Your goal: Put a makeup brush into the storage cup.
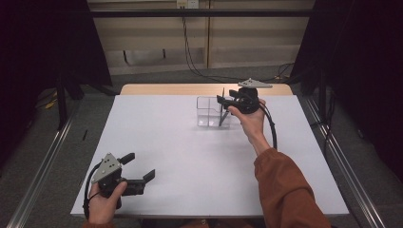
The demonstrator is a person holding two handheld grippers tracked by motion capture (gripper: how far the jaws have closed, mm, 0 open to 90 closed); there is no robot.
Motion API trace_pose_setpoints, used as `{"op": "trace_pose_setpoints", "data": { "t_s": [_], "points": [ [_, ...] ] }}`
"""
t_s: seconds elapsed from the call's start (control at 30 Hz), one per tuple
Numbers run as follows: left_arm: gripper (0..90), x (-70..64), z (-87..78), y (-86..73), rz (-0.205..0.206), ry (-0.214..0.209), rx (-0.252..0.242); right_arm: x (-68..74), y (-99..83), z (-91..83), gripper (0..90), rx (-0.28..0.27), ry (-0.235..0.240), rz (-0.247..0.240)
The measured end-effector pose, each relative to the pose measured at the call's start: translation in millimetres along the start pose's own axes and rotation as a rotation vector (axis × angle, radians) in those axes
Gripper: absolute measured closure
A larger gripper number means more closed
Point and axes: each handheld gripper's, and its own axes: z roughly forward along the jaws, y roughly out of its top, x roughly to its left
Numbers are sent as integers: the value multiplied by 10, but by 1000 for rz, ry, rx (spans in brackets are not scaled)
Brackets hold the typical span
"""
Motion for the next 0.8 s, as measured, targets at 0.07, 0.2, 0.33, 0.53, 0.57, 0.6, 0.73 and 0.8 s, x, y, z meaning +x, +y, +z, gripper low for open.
{"op": "trace_pose_setpoints", "data": {
  "t_s": [0.07, 0.2, 0.33, 0.53, 0.57, 0.6, 0.73, 0.8],
  "points": [
    [28, 8, -6, -1, -1, 2, -1, -9, 4, -16, 279, -9, 10, 7],
    [28, 3, -8, -3, -1, 3, -2, -13, 12, -62, 174, -24, 14, 14],
    [28, -9, -36, -10, 7, 3, -1, -1, 6, -100, 114, -27, 27, 30],
    [28, -3, -57, -15, 1, 7, -8, 32, 25, -170, 47, -40, 10, 26],
    [28, -3, -55, -13, 4, 6, -8, 37, 24, -184, 38, -42, 15, 25],
    [28, -4, -52, -12, 7, 5, -7, 44, 20, -197, 30, -41, 17, 27],
    [28, -3, -45, -8, 0, 6, -13, 46, -26, -241, 9, -45, 12, 29],
    [28, -1, -36, -7, -3, 2, -14, 36, -54, -277, 0, -38, 12, 18]
  ]
}}
